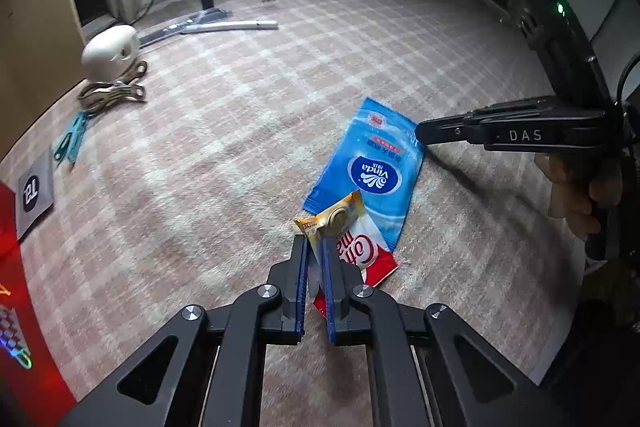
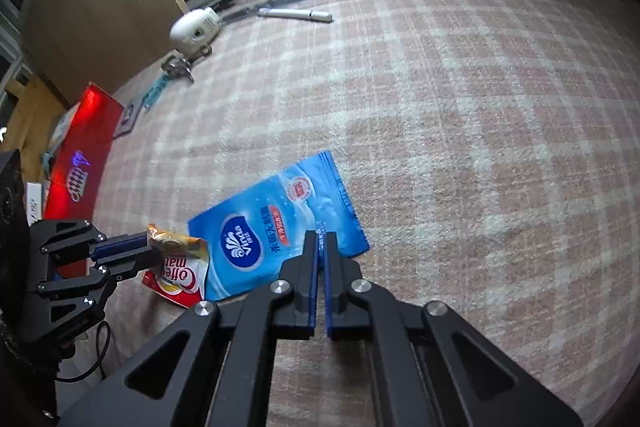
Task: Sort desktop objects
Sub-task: 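Grasp the red Coffee-mate sachet with the left tool, then grasp the blue Vinda tissue pack with the right tool while the left tool holds the sachet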
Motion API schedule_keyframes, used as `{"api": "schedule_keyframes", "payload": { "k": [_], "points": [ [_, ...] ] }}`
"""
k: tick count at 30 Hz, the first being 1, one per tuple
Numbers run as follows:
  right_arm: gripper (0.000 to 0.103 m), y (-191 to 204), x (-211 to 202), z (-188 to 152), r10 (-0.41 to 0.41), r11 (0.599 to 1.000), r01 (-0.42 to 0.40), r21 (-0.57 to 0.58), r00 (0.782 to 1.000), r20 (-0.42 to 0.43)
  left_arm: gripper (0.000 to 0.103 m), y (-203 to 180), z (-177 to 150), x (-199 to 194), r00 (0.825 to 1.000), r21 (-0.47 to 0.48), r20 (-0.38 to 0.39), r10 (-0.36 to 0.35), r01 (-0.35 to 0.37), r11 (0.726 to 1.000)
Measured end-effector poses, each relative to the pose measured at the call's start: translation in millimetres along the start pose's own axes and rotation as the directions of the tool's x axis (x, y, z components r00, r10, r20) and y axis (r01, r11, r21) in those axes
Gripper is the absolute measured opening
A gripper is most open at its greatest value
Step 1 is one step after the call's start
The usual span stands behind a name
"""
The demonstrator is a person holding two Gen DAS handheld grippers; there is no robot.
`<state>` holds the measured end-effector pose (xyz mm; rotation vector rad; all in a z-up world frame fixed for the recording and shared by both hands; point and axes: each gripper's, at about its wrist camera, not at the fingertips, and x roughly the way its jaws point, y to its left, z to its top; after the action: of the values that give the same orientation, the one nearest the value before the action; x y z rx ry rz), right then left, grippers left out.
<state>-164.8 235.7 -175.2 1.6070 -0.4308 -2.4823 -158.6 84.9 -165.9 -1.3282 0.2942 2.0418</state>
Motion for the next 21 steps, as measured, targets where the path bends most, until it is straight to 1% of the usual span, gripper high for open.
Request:
{"api": "schedule_keyframes", "payload": {
  "k": [1, 3, 4, 5, 7, 8, 11, 12, 14, 18, 21],
  "points": [
    [0.001, 0, -3, 0, 0.003, 1.0, -0.004, 0.003, 1.0, 0.01, 0.006, 3, -2, -7, 1.0, -0.006, 0.007, 0.011, -0.011, 1.0],
    [0.002, 6, -2, 4, 0.007, 0.999, -0.008, -0.039, 1.0, -0.018, 0.006, 9, -6, -20, 0.999, -0.017, 0.021, 0.032, -0.032, 0.999],
    [0.008, 10, 0, 6, -0.009, 0.998, 0.006, -0.06, 0.999, -0.041, 0.006, 11, -6, -25, 0.999, -0.025, 0.025, 0.035, -0.035, 0.999],
    [0.024, 15, 2, 8, -0.022, 0.997, 0.018, -0.07, 0.998, -0.06, 0.006, 13, -7, -31, 0.999, -0.032, 0.031, 0.04, -0.039, 0.999],
    [0.04, 21, 4, 8, -0.04, 0.997, 0.033, -0.067, 0.993, -0.108, 0.006, 17, -10, -47, 0.994, -0.029, 0.054, 0.09, -0.089, 0.996],
    [0.04, 22, 4, 6, -0.045, 0.998, 0.039, -0.045, 0.989, -0.143, 0.006, 19, -11, -53, 0.993, -0.035, 0.068, 0.1, -0.098, 0.995],
    [0.04, 22, 11, 2, 0.007, 1.0, -0.002, 0.024, 0.975, -0.22, 0.006, 27, -13, -68, 0.987, -0.057, 0.102, 0.123, -0.117, 0.991],
    [0.04, 24, 14, 2, 0.011, 0.999, -0.003, 0.037, 0.975, -0.224, 0.006, 29, -15, -73, 0.985, -0.062, 0.11, 0.13, -0.124, 0.99],
    [0.04, 31, 17, 2, 0.006, 0.999, 0.004, 0.047, 0.978, -0.209, 0.006, 32, -18, -80, 0.981, -0.073, 0.128, 0.143, -0.135, 0.988],
    [0.04, 46, 31, 25, 0.023, 1.0, -0.021, 0.017, 0.991, -0.131, 0.006, 39, -20, -89, 0.976, -0.098, 0.158, 0.152, -0.137, 0.986],
    [0.042, 53, 36, 45, -0.007, 1.0, 0.01, 0.022, 0.995, -0.102, 0.006, 45, -22, -96, 0.971, -0.117, 0.18, 0.159, -0.139, 0.983]
  ]
}}
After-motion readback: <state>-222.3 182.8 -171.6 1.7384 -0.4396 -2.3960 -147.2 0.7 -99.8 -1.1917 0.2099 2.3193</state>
